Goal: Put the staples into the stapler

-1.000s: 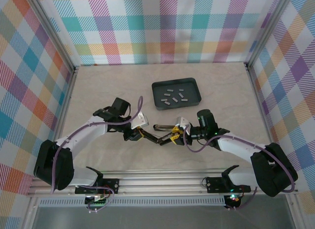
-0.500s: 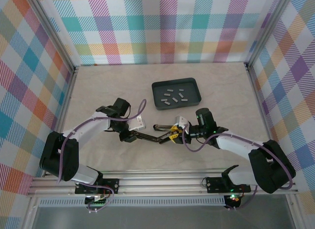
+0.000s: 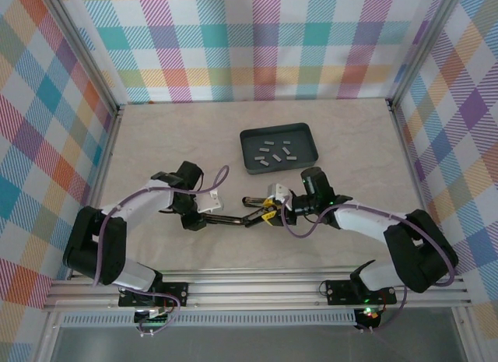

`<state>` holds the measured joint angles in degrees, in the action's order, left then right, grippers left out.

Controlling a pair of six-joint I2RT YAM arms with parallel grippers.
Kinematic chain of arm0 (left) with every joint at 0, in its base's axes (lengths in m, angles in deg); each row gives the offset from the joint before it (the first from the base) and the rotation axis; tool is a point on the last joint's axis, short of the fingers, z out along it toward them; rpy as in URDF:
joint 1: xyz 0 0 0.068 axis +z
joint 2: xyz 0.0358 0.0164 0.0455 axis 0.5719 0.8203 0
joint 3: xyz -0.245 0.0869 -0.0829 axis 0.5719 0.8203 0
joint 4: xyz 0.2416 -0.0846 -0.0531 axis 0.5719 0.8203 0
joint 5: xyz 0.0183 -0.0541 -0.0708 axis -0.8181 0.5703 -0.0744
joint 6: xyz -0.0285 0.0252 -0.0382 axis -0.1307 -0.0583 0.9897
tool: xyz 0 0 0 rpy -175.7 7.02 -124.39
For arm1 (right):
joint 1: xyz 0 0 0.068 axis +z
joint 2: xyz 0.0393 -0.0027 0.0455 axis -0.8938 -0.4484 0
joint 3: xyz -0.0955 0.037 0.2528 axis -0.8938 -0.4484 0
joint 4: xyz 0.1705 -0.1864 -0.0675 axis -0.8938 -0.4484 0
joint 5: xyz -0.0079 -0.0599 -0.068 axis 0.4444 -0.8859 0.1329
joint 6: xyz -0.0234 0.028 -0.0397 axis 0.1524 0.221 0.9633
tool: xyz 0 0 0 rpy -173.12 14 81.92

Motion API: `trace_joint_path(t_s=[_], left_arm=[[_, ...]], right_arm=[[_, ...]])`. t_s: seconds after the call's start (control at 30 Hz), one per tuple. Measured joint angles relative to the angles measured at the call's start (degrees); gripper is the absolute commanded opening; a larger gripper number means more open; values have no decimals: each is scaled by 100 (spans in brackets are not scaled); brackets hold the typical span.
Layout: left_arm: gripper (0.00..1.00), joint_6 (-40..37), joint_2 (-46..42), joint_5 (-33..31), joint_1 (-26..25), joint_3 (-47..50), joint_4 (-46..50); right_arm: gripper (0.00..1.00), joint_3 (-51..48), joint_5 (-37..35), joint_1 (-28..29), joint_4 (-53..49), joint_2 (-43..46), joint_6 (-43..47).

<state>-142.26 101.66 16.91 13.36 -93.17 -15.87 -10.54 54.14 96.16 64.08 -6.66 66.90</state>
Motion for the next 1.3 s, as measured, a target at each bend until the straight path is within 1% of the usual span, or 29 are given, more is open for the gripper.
trace_joint_path(t_s=[0.27, 0.47, 0.57, 0.73, 1.03, 1.3], left_arm=[[2, -7, -15, -85, 109, 7, 13], [3, -4, 33, -225, 109, 9, 72], [2, -4, 61, -306, 118, 9, 48], [3, -7, 146, -330, 122, 9, 4], [3, -90, 168, -293, 122, 9, -48], [9, -164, 289, -240, 140, -33, -17]], right_arm=[[0, 376, -278, 234, -634, -31, 579], [0, 1169, -1113, 669, -1838, -151, 1250], [0, 1419, -1384, 723, -2208, -264, 1419], [0, 1488, -1692, 730, -2583, -271, 1591], [0, 1303, -1740, 621, -2651, -199, 1624], [0, 1204, -1550, 540, -2599, -184, 1606]])
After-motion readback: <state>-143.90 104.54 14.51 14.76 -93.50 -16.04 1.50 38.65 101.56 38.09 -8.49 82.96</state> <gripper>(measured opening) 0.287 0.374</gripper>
